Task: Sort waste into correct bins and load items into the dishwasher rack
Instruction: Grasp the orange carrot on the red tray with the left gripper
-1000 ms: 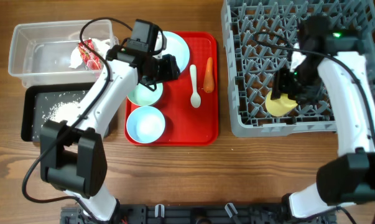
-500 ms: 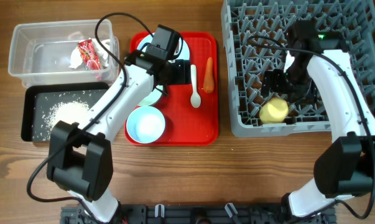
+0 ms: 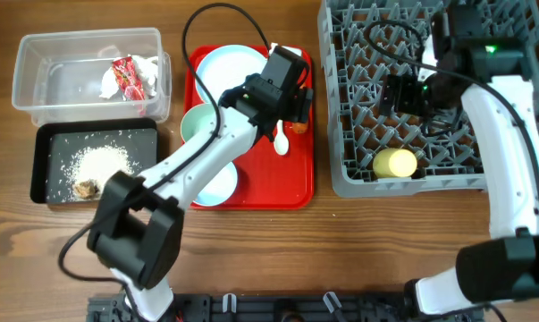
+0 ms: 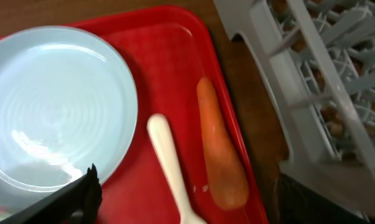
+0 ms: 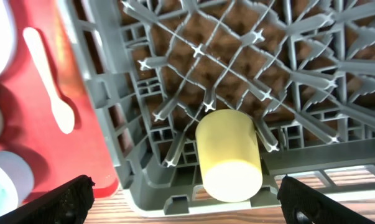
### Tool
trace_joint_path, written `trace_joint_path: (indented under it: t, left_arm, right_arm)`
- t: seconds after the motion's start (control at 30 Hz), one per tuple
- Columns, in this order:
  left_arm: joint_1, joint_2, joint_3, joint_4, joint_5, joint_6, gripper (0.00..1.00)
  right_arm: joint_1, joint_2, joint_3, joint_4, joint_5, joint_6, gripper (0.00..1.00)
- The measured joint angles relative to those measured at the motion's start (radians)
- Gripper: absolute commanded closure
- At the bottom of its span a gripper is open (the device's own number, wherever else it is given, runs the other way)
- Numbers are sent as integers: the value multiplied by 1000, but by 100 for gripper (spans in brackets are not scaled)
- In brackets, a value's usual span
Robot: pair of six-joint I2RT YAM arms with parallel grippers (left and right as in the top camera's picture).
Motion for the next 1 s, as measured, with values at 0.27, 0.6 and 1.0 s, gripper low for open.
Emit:
trace_joint_path:
  t: [0.27, 0.6, 1.0]
  left_arm:
    - [-43, 203, 0, 119, 13, 119, 10]
    - [-63, 220, 0, 129, -4, 101, 19]
    - [-62, 220, 0, 134, -4, -153, 43]
  right_arm:
    - [0, -34, 3, -3, -3, 3, 3]
    - [0, -34, 3, -3, -3, -2, 2]
    - [0, -34, 3, -3, -3, -9, 3]
